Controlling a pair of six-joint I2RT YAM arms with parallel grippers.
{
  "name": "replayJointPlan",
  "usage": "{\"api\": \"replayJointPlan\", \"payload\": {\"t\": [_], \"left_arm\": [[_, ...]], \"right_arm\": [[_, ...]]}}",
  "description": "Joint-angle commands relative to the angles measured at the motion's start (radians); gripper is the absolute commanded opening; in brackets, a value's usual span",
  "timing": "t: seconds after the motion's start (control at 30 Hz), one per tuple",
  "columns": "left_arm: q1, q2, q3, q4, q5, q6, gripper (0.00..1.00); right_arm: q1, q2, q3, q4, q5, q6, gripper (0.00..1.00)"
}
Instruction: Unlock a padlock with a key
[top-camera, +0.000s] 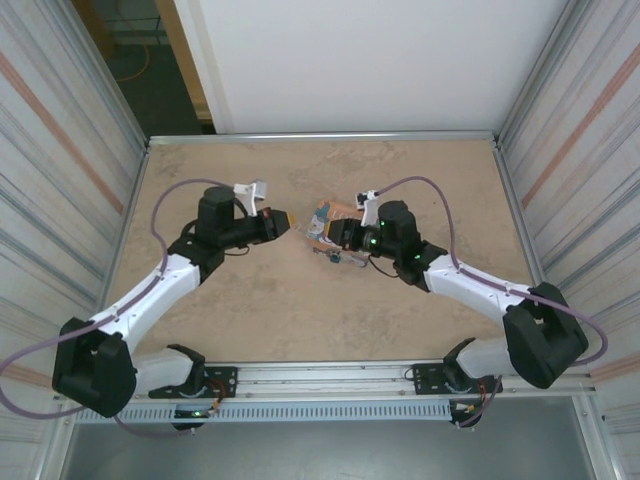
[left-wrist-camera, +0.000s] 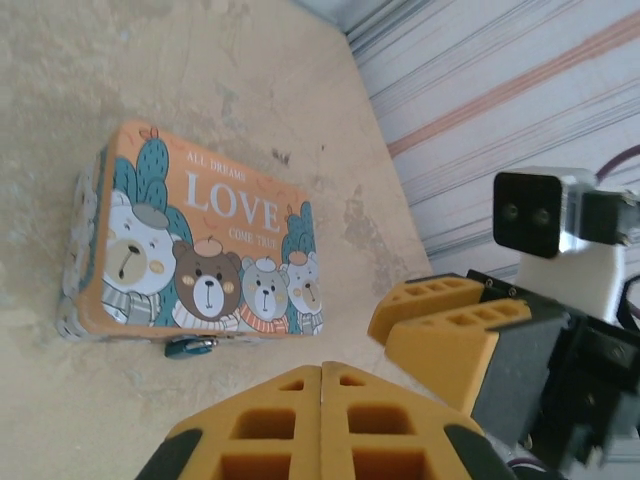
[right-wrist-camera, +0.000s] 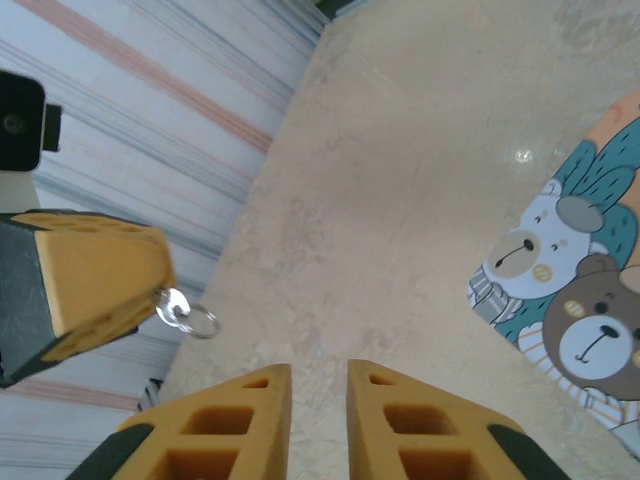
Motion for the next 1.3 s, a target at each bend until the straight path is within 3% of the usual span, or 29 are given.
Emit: {"api": "replayJointPlan", "payload": {"t": [0.0, 0.17, 0.33, 0.97, 1.27], "left_arm": [[0.043, -0.038, 0.058, -0.047, 0.16, 0.119, 0.0], [0.081, -0.038, 0.108, -0.093, 0.319, 0.213, 0.0], [0.083, -0.031, 0.131, -0.084, 0.389, 0.235, 0.0], [0.077, -0.037, 0.101, -0.051, 0.42, 0.224, 0.0], [0.077, -0.038, 0.098, -0.05, 0.42, 0.229, 0.0]], "right_arm": [[-0.027, -0.053, -0.002, 0.057, -0.151, -0.044, 0.26], [-0.029, -0.069, 0.024, 0.091, -0.262, -0.082, 0.36], [0.005, -0.039, 0.065, 0.126, -0.317, -0.09, 0.42], [0.084, 0.107, 0.193, 0.129, -0.323, -0.105, 0.38], [0.089, 0.123, 0.207, 0.127, -0.323, -0.105, 0.28]]}}
